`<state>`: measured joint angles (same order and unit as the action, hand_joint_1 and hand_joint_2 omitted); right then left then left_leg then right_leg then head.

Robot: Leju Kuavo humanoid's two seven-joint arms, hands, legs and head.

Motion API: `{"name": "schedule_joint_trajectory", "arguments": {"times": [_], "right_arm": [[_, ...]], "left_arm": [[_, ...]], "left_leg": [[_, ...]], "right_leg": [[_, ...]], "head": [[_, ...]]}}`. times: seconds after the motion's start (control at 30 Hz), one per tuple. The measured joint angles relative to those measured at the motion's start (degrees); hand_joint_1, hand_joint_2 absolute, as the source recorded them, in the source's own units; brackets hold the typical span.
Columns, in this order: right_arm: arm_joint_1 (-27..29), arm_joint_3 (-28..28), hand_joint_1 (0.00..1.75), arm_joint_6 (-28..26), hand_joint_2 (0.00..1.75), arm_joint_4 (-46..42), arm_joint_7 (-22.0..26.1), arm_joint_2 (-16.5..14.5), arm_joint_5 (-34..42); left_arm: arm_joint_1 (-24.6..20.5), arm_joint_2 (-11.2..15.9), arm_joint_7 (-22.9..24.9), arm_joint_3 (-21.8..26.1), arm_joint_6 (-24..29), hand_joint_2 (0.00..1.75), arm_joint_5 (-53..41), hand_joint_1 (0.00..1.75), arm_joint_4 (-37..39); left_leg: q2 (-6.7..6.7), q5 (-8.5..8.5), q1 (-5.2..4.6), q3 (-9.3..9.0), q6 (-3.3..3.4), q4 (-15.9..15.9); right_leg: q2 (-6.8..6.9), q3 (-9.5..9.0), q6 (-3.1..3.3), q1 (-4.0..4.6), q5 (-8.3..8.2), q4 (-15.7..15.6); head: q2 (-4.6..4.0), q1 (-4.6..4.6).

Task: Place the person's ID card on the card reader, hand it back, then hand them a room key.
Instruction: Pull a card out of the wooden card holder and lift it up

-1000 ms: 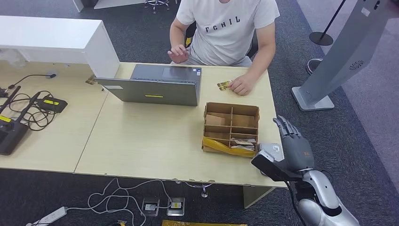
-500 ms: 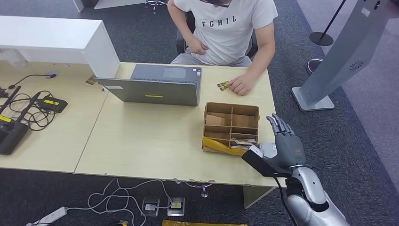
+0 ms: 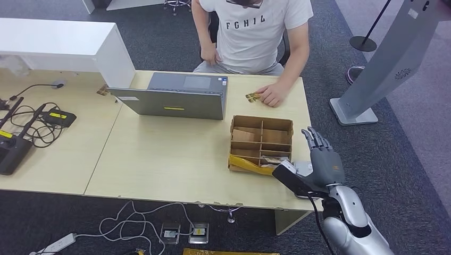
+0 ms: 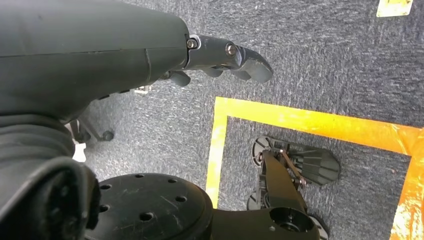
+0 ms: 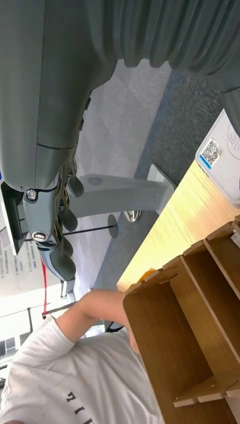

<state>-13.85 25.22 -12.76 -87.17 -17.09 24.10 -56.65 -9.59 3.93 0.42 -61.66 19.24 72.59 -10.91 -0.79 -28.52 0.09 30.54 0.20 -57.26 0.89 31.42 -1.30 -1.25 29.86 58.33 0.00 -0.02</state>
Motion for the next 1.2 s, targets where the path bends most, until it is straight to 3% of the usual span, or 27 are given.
{"name": "schedule_joint_trajectory", "arguments": {"times": [0.57, 0.87, 1.2], "right_arm": [[1.2, -1.7, 0.00, 6.8, 1.75, -2.5, 0.3, -4.1, -1.9], [0.6, -0.9, 0.00, 5.3, 1.75, -1.7, 1.8, -5.3, -1.6], [-2.4, 0.6, 0.00, -0.5, 1.75, 4.3, 3.0, -7.4, -3.0]], "left_arm": [[0.0, 0.8, -1.0, 0.0, -3.7, 0.00, -1.0, 0.00, 0.0], [0.0, 1.3, -1.3, 0.0, -4.7, 0.00, -1.2, 0.00, 0.0], [0.0, 1.7, -1.5, 0.0, -4.7, 0.00, -1.2, 0.00, 0.0]], "left_leg": [[0.00, 0.00, 0.00, 0.00, 0.00, 0.0], [0.00, 0.00, 0.00, 0.02, 0.00, 0.0], [0.00, 0.01, 0.01, 0.02, -0.01, 0.0]], "right_leg": [[0.00, -0.01, 0.00, 0.00, 0.00, 0.0], [0.00, -0.01, 0.00, 0.00, 0.00, 0.0], [0.00, -0.01, 0.00, 0.01, 0.00, 0.0]], "head": [[0.00, 0.01], [0.00, 0.01], [0.00, 0.00]]}}
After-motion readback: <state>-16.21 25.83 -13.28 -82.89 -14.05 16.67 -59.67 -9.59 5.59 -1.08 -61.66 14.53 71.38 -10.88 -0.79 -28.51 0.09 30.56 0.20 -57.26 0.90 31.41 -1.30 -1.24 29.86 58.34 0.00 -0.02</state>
